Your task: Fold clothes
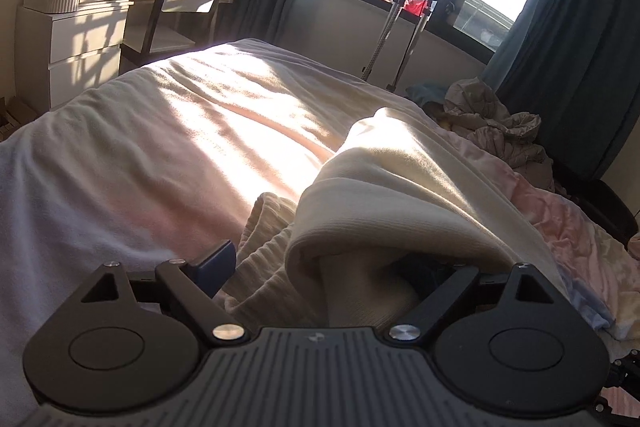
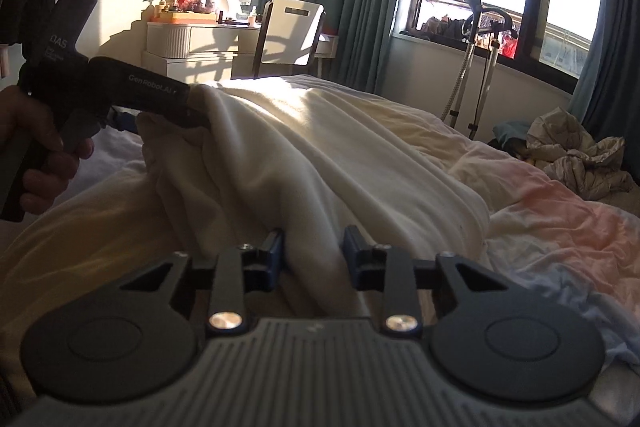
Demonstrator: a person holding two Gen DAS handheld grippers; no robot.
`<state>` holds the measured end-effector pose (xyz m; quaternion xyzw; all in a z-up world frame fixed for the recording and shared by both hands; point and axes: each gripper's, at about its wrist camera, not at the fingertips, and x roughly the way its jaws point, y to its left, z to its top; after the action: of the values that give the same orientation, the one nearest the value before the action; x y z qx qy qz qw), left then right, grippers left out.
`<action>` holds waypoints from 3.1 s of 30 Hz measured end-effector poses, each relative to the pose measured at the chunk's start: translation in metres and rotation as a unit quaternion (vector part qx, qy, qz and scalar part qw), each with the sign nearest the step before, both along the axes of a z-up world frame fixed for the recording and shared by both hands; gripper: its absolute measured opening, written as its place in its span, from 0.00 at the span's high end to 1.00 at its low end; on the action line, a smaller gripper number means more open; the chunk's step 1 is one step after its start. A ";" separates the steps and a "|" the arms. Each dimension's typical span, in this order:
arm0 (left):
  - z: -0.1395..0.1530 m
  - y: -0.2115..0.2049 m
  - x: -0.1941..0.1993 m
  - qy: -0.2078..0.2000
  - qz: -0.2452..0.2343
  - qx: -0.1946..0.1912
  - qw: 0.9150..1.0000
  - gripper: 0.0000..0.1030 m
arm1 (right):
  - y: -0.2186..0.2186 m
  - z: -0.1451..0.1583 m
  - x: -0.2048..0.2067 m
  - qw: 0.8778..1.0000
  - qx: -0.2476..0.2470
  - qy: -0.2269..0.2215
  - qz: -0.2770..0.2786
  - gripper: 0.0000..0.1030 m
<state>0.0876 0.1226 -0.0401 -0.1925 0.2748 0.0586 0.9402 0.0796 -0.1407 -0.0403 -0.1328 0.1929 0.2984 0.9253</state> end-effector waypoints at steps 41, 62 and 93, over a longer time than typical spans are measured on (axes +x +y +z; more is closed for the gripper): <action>-0.003 0.020 -0.024 0.019 0.033 -0.112 0.993 0.12 | -0.062 -0.010 0.032 0.954 0.191 0.177 -0.147 0.70; -0.070 0.027 -0.040 0.031 0.042 -0.419 0.906 0.19 | -0.129 -0.017 0.043 0.847 0.424 0.263 -0.185 0.51; -0.109 0.016 0.004 -0.038 0.027 -0.438 0.898 0.60 | -0.101 -0.048 0.138 0.855 0.387 0.293 -0.180 0.56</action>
<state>0.0916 0.1388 -0.1489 -0.5945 0.2315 -0.0500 0.7684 0.2177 -0.2422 -0.0879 0.3667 0.3449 0.2028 0.8399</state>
